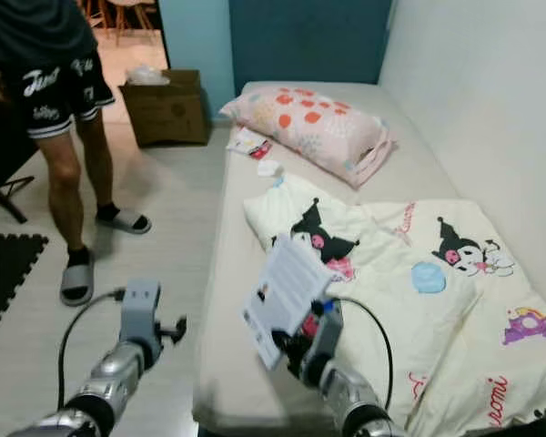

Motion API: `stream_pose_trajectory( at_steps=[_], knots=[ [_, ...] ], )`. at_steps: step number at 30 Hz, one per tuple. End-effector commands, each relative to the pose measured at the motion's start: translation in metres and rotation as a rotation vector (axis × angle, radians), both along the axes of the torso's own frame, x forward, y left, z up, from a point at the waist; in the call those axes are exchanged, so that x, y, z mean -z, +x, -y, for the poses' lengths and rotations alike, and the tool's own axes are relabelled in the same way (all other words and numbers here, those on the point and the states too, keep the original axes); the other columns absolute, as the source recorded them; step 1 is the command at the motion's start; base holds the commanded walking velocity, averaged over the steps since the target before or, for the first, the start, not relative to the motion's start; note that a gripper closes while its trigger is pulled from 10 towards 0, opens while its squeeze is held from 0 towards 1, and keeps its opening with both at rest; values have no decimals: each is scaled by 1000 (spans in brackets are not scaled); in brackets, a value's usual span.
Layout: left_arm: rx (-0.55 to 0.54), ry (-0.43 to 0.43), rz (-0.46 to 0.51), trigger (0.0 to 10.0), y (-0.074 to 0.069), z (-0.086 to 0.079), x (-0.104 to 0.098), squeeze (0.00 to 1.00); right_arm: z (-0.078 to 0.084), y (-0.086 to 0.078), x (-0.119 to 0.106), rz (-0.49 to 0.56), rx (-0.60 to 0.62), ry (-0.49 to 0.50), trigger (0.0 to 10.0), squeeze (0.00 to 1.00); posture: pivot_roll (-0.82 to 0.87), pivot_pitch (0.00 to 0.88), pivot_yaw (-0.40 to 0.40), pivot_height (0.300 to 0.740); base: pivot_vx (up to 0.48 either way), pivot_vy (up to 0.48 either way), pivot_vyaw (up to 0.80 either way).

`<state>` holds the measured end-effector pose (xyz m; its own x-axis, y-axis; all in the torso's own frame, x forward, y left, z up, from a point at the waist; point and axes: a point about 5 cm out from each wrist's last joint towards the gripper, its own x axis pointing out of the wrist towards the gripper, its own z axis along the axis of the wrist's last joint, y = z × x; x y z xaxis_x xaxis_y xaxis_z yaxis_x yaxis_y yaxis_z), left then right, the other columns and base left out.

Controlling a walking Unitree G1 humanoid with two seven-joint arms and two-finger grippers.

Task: Clean up the room

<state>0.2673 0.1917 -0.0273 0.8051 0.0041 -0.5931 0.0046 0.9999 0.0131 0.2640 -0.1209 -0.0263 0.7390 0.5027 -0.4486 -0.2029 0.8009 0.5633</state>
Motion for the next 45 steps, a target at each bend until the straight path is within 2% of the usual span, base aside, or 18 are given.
stream_pose_trajectory(
  at_steps=[1, 3, 4, 5, 6, 7, 9, 10, 11, 12, 17, 20, 27, 45],
  knots=[
    [5, 19, -81, 10000, -17, -1, 14, 0, 2, -2, 3, -15, 3, -50, 0, 0, 101, 0, -62, 703, 0, 0, 0],
    [-15, 36, -192, 10000, -44, -6, 33, 0, 7, -13, 14, -75, -4, -128, 0, 0, 101, 0, -62, 713, 0, 0, 0],
    [-15, 36, -192, 10000, -44, -6, 33, 0, 7, -13, 14, -75, -4, -128, 0, 0, 101, 0, -62, 713, 0, 0, 0],
    [-30, 66, -317, 10000, -76, -12, 51, 0, 11, -25, 24, -137, 1, -194, 0, 0, 100, 0, -63, 723, 0, 0, 0],
    [-34, 78, -361, 10000, -88, -14, 56, 0, 12, -28, 27, -155, 6, -206, 0, 0, 100, 0, -63, 728, 0, 0, 0],
    [-34, 78, -361, 10000, -88, -14, 56, 0, 12, -28, 27, -155, 6, -206, 0, 0, 100, 0, -63, 728, 0, 0, 0],
    [-45, 93, -425, 10000, -106, -19, 64, 0, 13, -33, 31, -171, -3, -259, 0, 0, 95, 0, -59, 738, 0, 0, 0],
    [-45, 93, -425, 10000, -106, -19, 64, 0, 13, -33, 31, -171, -3, -259, 0, 0, 95, 0, -59, 738, 0, 0, 0],
    [-55, 82, -436, 10000, -112, -20, 66, 0, 13, -35, 32, -172, -11, -282, 2314, 0, 93, 0, -56, 740, 0, 0, 0],
    [-50, 83, -442, 10000, -116, -22, 67, 0, 12, -38, 34, -177, -27, -317, 10000, 0, 95, 0, -55, 740, 0, 0, 0],
    [-10, 109, -452, 10000, -118, -24, 67, 0, 9, -43, 38, -189, -53, -337, 10000, 0, 107, 0, -59, 740, 0, -350, 0],
    [-17, 96, -440, 10000, -114, -26, 65, 0, 5, -43, 38, -183, -68, -346, 10000, 0, 112, 0, -60, 740, 82, -429, 0],
    [9, 103, -434, 10000, -109, -23, 64, 0, 3, -42, 38, -181, -79, -373, 10000, 0, 111, 0, -57, 740, 0, 0, 0],
    [-14, 94, -480, 10000, -121, -18, 70, 0, 7, -44, 39, -193, -94, -424, 10000, 0, 112, 0, -68, 740, 0, 0, 0]
  ],
)
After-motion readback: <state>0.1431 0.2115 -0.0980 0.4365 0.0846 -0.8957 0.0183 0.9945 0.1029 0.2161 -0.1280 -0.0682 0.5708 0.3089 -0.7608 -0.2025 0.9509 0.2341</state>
